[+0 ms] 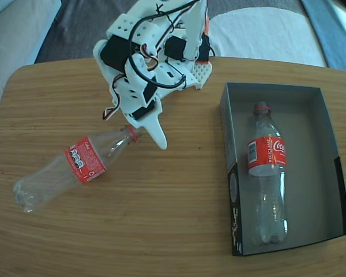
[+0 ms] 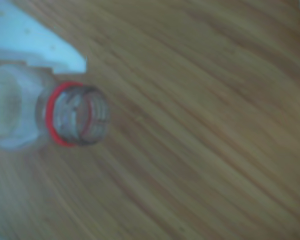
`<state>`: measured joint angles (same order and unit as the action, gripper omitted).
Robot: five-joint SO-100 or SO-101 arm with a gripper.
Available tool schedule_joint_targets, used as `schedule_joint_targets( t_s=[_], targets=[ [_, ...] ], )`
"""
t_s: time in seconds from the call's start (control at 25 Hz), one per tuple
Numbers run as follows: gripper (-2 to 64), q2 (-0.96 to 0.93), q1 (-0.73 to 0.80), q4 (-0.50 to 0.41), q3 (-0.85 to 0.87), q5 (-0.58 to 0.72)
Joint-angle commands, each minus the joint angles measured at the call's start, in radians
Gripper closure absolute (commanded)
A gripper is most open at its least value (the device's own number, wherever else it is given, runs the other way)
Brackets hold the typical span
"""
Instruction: Grasp the bottles and put them in the box.
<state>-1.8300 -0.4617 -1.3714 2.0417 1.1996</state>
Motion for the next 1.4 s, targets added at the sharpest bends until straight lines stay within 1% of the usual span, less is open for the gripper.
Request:
schedule_joint_targets(
  t_s=[0.0, 0.2, 0.56, 0.88, 1.12, 1.24, 1.36],
  targets=[
    [9.8, -0.026, 0.008, 0.051, -0.006, 0.008],
    [9.8, -0.026, -0.002, 0.117, -0.02, 0.008],
    [9.8, -0.025, -0.014, 0.13, 0.017, 0.005],
    [9.8, -0.026, -0.156, 0.123, -0.02, 0.009],
    [9.8, -0.028, -0.183, 0.114, -0.043, 0.009],
    [9.8, -0.015, -0.183, 0.127, -0.035, 0.009],
    [9.8, 0.066, -0.181, 0.169, -0.044, 0.008]
  ],
)
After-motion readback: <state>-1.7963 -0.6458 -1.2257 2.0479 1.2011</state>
